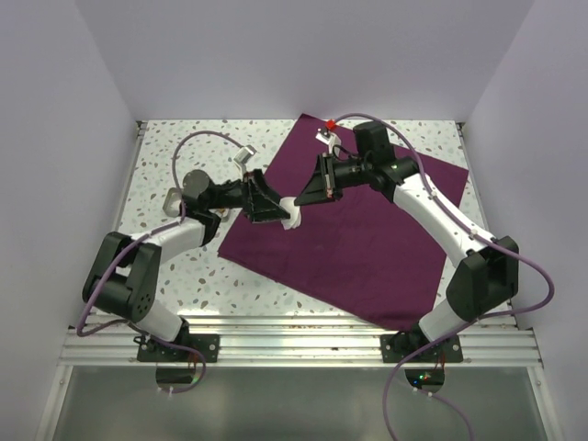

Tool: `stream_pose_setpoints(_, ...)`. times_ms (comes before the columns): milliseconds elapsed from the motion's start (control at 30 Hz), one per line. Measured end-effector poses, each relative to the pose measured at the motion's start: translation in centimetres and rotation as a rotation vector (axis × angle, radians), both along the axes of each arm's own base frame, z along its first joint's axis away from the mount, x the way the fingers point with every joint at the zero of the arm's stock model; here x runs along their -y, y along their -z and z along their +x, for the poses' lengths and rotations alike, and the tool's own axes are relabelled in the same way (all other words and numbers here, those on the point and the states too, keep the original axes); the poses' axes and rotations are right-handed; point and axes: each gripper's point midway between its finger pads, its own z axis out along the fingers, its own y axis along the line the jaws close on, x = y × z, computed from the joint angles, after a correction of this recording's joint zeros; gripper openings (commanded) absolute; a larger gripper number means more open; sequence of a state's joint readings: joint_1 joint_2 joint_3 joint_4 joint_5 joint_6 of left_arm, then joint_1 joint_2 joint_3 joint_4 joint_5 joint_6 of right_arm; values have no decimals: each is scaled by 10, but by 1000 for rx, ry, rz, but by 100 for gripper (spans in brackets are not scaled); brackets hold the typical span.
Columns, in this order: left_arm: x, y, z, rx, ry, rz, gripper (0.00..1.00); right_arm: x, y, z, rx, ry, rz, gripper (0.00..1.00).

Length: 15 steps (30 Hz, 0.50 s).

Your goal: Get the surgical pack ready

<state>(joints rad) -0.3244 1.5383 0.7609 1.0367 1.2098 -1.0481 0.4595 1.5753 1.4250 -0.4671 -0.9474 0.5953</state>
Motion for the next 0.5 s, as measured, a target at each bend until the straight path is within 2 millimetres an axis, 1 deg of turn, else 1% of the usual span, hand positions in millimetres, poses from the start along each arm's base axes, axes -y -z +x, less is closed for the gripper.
stream_pose_setpoints(33, 0, 1, 0, -10, 3, -3, 72, 0, -1, -1, 0, -6, 4, 0)
stream_pose_setpoints(100, 1, 2, 1, -32, 14, -14, 56, -1, -1, -1, -2, -11, 8, 0)
stream_pose_setpoints(133, 1, 2, 1, -35, 18, -18, 42, -1, 0, 0, -3, -12, 8, 0)
stream_pose_setpoints(167, 2, 3, 2, -53, 22, -22, 39, -1, 0, 0, -3, -13, 8, 0)
stream_pose_setpoints(200, 2, 5, 2, -63, 26, -25, 33, -2, 0, 1, -4, -14, 8, 0)
stream_pose_setpoints(233, 2, 6, 3, -80, 29, -26, 9, -2, 0, 2, -5, -14, 8, 0)
stream_pose_setpoints(267, 2, 7, 3, -98, 31, -26, 0, -3, 0, 4, -4, -14, 8, 2)
stream_pose_setpoints(300, 3, 9, 4, -107, 32, -27, 0, -4, 1, 6, -3, -14, 7, 8)
stream_pose_setpoints(367, 1, 11, 6, -121, 28, -28, 0, -6, 1, 11, -9, -12, 0, 31)
stream_pose_setpoints(400, -1, 12, 8, -127, 21, -29, 0, -7, 3, 15, -11, -7, -11, 48)
stream_pose_setpoints(433, -4, 12, 11, -129, 8, -29, 0, -7, 6, 20, -14, 7, -35, 57)
stream_pose_setpoints(500, -15, 15, 23, -135, -38, -26, 0, -4, 16, 36, -6, 60, -114, 67)
